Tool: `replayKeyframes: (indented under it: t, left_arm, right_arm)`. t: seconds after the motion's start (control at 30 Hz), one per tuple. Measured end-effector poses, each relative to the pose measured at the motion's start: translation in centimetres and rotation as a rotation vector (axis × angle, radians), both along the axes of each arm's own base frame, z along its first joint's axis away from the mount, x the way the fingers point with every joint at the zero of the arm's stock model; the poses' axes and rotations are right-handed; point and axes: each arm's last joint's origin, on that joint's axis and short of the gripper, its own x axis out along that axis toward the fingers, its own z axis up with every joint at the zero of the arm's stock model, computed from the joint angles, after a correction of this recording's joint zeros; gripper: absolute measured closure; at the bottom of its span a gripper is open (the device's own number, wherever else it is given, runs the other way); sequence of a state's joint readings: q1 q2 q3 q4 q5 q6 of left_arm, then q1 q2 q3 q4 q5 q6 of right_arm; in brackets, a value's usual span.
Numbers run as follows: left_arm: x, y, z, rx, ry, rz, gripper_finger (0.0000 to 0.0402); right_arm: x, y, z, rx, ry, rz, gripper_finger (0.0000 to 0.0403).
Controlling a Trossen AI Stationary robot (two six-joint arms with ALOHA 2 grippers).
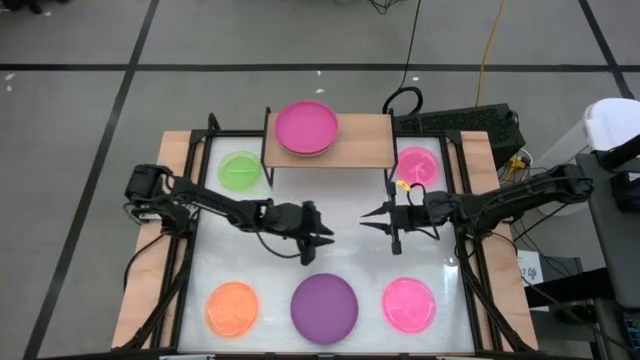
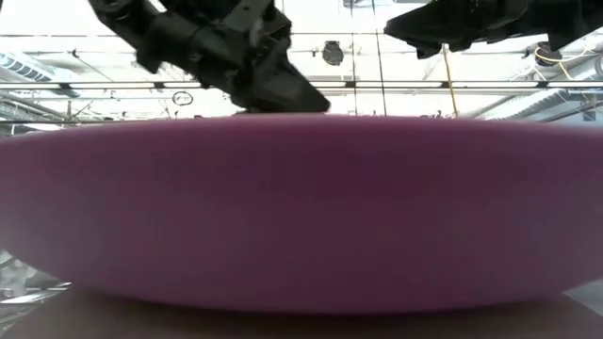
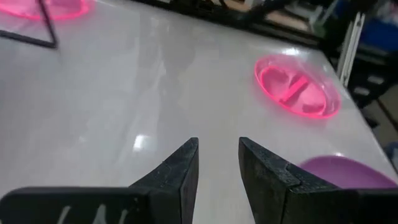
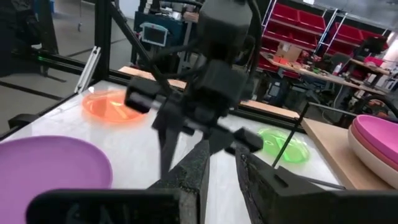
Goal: Place and stack plates onto a shelf
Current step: Stack the purple plate on top of the pink plate on the shelf
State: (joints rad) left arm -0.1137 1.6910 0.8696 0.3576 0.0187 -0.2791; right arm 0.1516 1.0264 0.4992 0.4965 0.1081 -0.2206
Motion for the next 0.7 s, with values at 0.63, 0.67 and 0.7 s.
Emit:
replayKeyframes:
  t: [0.63, 0.67, 0.7]
  left_arm:
    - [4.6, -3.9, -2.0, 0.225, 0.183, -0.376, 0.0284]
    - [4.7, -3.9, -1.9, 0.224, 0.18, -0.376, 0.0284]
    - [4.6, -4.0, -1.9, 0.223, 0.18, -0.378, 0.0284]
  right_arm:
    - [0.0, 0.0, -0.2, -0.011, 0.019, 0.001, 0.0342]
    - [0.0, 0.0, -0.2, -0.011, 0.02, 0.001, 0.0342]
    - [0.0, 0.0, -0.2, -0.011, 0.021, 0.001, 0.0342]
